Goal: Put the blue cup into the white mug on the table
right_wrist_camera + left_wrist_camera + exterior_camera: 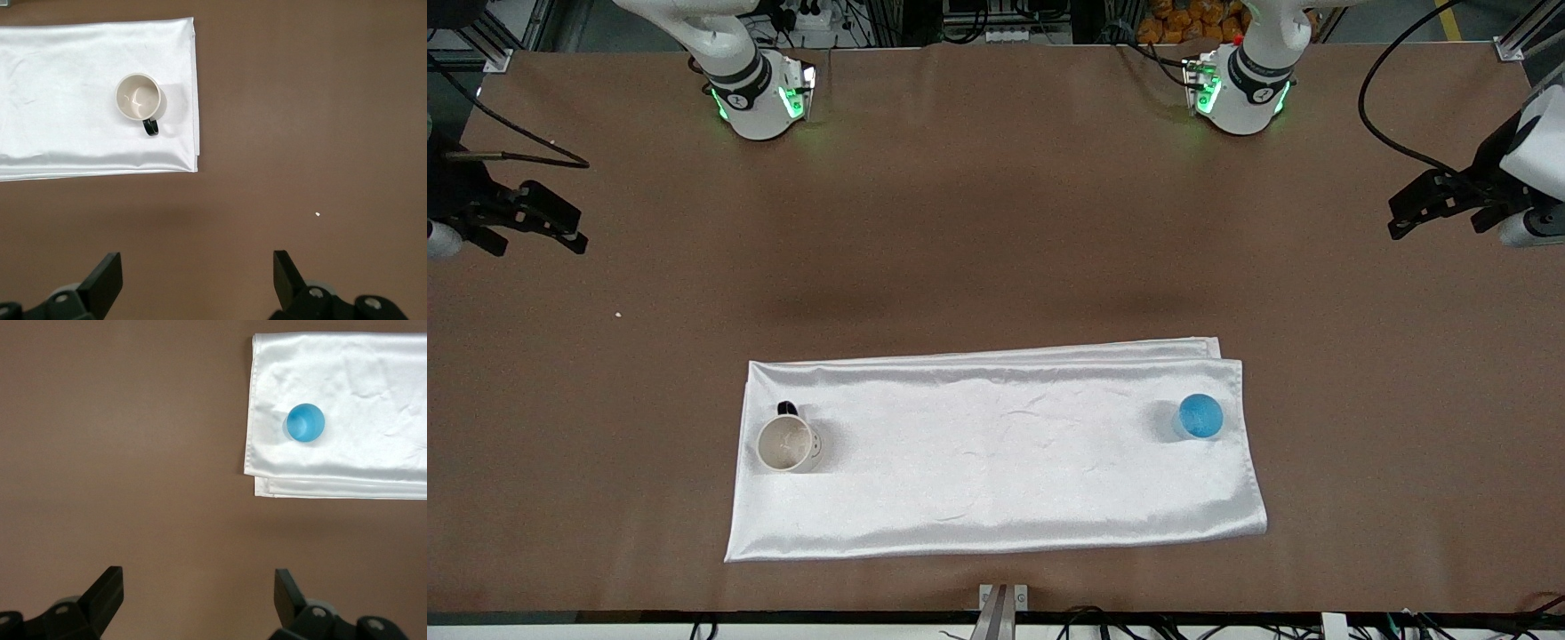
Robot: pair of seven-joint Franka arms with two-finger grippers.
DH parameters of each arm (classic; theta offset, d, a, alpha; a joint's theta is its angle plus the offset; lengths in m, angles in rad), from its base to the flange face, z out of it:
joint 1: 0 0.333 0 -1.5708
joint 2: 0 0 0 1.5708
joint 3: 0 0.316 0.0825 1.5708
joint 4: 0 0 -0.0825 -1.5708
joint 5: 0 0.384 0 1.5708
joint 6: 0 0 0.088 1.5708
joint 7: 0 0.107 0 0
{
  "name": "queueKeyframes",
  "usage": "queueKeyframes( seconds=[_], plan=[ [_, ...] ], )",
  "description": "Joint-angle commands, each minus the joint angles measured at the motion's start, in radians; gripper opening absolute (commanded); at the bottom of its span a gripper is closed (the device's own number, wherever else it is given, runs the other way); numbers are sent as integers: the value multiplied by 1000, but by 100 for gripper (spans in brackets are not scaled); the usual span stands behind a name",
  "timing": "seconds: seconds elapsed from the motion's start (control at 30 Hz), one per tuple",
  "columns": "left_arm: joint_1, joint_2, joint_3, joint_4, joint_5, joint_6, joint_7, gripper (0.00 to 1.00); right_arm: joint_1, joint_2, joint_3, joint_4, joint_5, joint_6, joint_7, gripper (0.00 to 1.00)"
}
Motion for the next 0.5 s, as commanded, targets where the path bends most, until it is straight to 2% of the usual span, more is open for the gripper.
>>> queueKeyframes(
  seconds=[0.0,0.47],
  plan=[
    [1,-10,2,3,-1,-11,21,100,-10,8,11,23,1,-20,12,100],
    [5,31,5,3,-9,3,49,100,-10,8,11,17,3,-34,8,100]
  ],
)
